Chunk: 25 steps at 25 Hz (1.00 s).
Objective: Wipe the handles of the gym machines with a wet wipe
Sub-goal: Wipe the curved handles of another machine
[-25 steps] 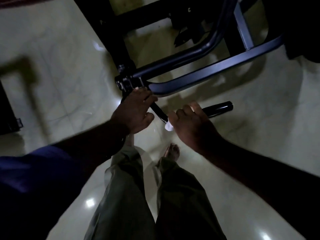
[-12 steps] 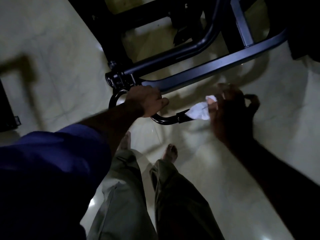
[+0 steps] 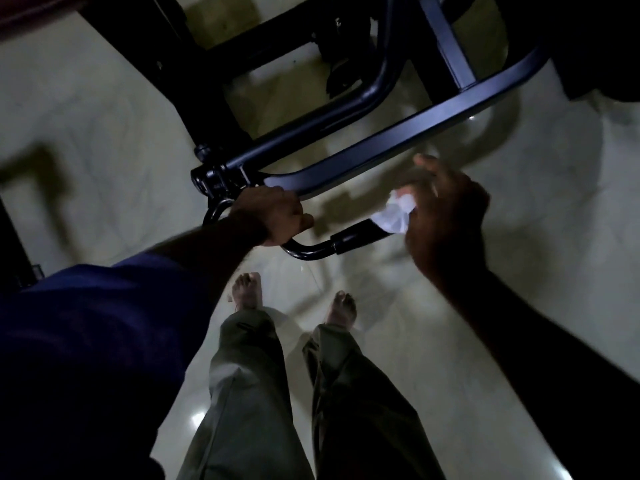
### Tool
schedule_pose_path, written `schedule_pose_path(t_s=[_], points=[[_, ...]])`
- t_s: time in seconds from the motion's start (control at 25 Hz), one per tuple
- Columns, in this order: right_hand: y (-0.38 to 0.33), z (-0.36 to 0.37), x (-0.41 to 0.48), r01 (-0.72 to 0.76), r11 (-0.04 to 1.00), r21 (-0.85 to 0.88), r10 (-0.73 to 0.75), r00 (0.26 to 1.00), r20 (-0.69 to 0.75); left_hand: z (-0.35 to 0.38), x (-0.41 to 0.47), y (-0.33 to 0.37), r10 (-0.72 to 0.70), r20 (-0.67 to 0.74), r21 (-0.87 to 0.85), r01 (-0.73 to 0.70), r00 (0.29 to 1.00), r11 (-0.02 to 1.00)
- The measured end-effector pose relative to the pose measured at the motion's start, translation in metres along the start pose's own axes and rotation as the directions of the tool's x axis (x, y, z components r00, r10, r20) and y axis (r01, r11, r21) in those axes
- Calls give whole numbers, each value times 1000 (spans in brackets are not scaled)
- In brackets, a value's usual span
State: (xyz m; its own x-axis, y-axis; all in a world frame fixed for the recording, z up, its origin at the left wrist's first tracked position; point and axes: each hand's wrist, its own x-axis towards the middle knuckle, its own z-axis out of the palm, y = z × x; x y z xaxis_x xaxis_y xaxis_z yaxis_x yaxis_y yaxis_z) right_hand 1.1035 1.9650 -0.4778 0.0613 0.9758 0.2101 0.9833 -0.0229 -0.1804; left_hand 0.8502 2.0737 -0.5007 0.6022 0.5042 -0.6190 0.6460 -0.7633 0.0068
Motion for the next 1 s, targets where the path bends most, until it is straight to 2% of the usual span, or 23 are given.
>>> schedule_pose_path(t_s=[0.04, 0.12, 0.2, 0.32, 0.44, 0.52, 0.6, 0.64, 0.72, 0.8, 0.92, 0.96, 1.0], points=[[-10, 3, 3, 17, 998, 61, -15, 999, -29, -2, -2, 1, 15, 13, 46, -16, 1000, 999], [-27, 5, 10, 55, 976, 211, -54, 998, -11, -2, -1, 0, 8, 12, 34, -9, 1000, 999], [-44, 7, -5, 133, 951, 280, -164, 982, 89, -2, -2, 1, 12, 21, 34, -13, 1000, 999], [-63, 9, -25, 281, 943, 178, -316, 922, 222, -1, -1, 1, 40, 5, 91, -41, 999, 995], [-33, 12, -10, 311, 939, 145, -334, 927, 170, -3, -3, 2, -6, -2, 29, 6, 1000, 1000], [3, 12, -2, 175, 984, -12, -174, 982, 68, -4, -2, 2, 1, 3, 27, -1, 1000, 1000], [3, 12, -14, -105, 991, -77, 109, 993, 51, -2, -2, 1, 23, -6, 19, -23, 1000, 1000], [-11, 14, -24, -250, 968, -4, 250, 965, 80, -2, -1, 1, 17, -6, 9, -17, 1000, 1000], [-47, 19, -34, -484, 826, 288, 451, 875, 174, 0, 1, 0, 29, 0, -7, -29, 1000, 1000], [-67, 21, -32, -553, 670, 496, 581, 806, 113, 3, 4, -2, 47, -4, -15, -47, 999, 999], [-76, 6, -21, -570, 505, 649, 762, 648, -24, 6, 7, -1, 23, 0, -123, -23, 1000, 992], [-78, 0, -17, -533, 505, 679, 754, 655, -46, 7, 7, -2, 27, -9, -123, -28, 1000, 992], [-77, -5, -15, -479, 577, 662, 682, 728, -68, 8, 6, -3, 27, -22, -123, -29, 999, 992]])
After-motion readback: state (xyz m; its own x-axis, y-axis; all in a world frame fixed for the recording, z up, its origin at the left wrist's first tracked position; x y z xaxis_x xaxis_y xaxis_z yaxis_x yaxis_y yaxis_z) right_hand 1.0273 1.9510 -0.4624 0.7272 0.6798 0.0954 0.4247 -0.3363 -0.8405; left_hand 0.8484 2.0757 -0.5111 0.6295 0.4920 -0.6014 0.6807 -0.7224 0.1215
